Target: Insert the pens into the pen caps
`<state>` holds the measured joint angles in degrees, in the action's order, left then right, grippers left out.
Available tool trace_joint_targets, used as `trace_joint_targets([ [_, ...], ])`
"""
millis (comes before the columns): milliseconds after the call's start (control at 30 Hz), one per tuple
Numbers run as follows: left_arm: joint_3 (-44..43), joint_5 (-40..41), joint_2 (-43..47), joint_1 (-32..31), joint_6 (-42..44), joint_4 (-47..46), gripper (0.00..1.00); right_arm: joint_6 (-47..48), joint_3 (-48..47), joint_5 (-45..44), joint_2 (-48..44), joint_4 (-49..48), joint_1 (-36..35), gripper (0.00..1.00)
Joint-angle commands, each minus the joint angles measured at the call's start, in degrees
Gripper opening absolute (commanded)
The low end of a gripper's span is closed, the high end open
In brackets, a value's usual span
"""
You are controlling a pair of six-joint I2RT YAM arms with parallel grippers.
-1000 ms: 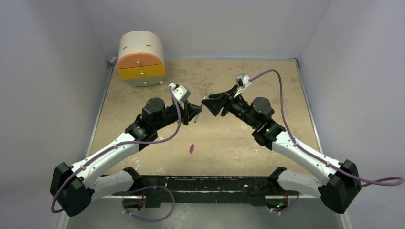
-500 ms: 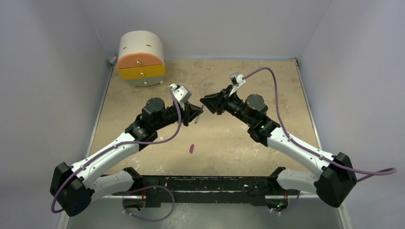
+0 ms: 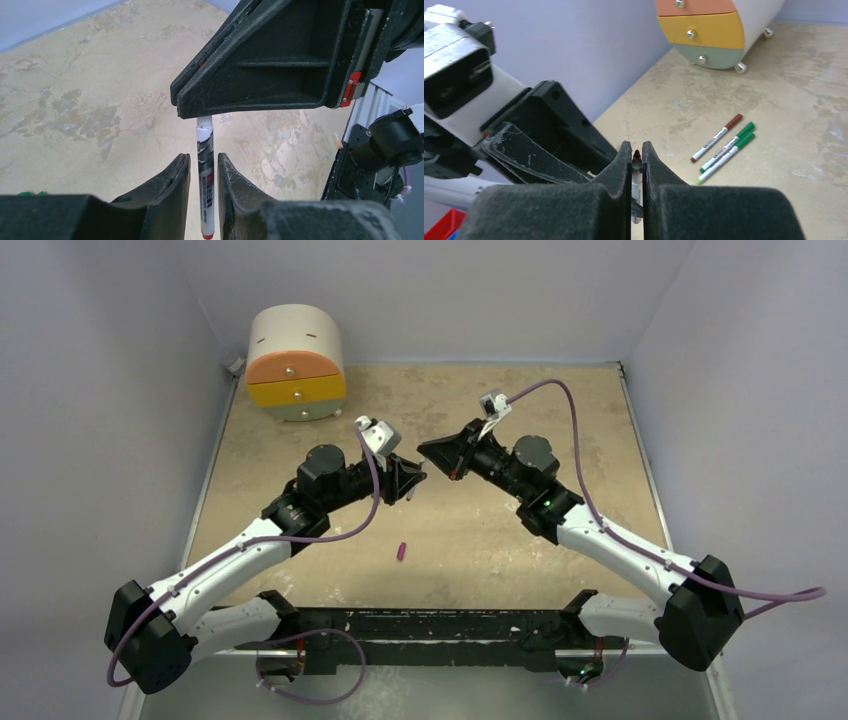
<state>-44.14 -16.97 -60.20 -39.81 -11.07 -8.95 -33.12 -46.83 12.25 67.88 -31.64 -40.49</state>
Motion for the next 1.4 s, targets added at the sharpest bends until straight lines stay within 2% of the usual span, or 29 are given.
trace_joint_targets([
  [0,-1.89,-1.22,0.11,-0.06,0.57,-3.09,0.26,-1.95,-1.72,4.47,-0.82,-6.28,-0.29,0.0],
  [100,-1.91,-1.6,-0.18,-0.09,0.36,-3.0,0.26,-2.38,-1.62,5.03,-0.88,-7.03,-0.29,0.0],
  [167,-1.79,-1.43,0.03,-0.09,0.43,-2.75,0.16,-2.4,-1.6,4.88,-1.06,-7.08,-0.29,0.0],
  [233,-1.72,-1.01,0.33,-0.09,0.59,-2.47,0.0,-2.38,-1.6,4.74,-1.2,-6.98,-0.35,0.0],
  [333,-1.82,-0.92,0.5,-0.08,0.85,-2.13,0.0,-2.22,-1.62,4.89,-1.1,-6.73,-0.31,0.0],
  [367,-1.83,-0.47,0.59,-0.09,0.83,-2.08,0.0,-2.1,-1.61,4.96,-0.97,-6.57,-0.29,0.04],
  [467,-1.85,5.64,1.02,-0.1,0.28,-1.38,0.0,-0.83,-0.94,3.08,-1.57,-4.02,-0.34,0.39],
  [533,-2.07,13.34,0.78,-0.09,-0.67,0.08,0.0,-0.44,0.78,0.85,-3.47,-2.67,-0.31,0.51],
  [633,-1.92,27.83,-1.62,0.39,-2.16,2.47,0.0,0.93,2.79,-3.84,-7.06,1.61,-0.29,0.56],
  [733,0.52,36.67,-2.78,2.44,-7.0,0.45,0.0,2.19,3.81,-8.38,-8.89,7.13,-0.37,0.56],
  [800,2.24,38.12,-2.57,5.36,-11.35,-0.78,0.0,2.33,5.43,-10.23,-9.62,10.35,-0.87,0.52],
  [933,4.61,32.97,-1.37,12.24,-17.15,-2.75,0.0,-0.58,10.16,-10.62,-8.53,14.34,-2.15,0.28],
  [1067,2.7,33.4,-0.78,13.09,-17.0,0.28,0.0,-2.21,9.12,-13.02,-1.8,18.82,-8.44,0.02],
  [1100,2.44,33.47,-0.58,13.09,-17.05,0.67,0.0,-2.37,8.42,-13.35,0.43,19.54,-9.69,0.0],
  [1267,2.24,33.45,0.08,13.18,-16.83,1.64,0.0,-1.03,3.54,-10.87,13.28,23.42,-12.99,0.0],
  [1367,1.77,33.62,0.07,13.18,-15.88,2.9,0.0,-0.26,2.11,-10.01,17.8,23.74,-14.37,0.0],
])
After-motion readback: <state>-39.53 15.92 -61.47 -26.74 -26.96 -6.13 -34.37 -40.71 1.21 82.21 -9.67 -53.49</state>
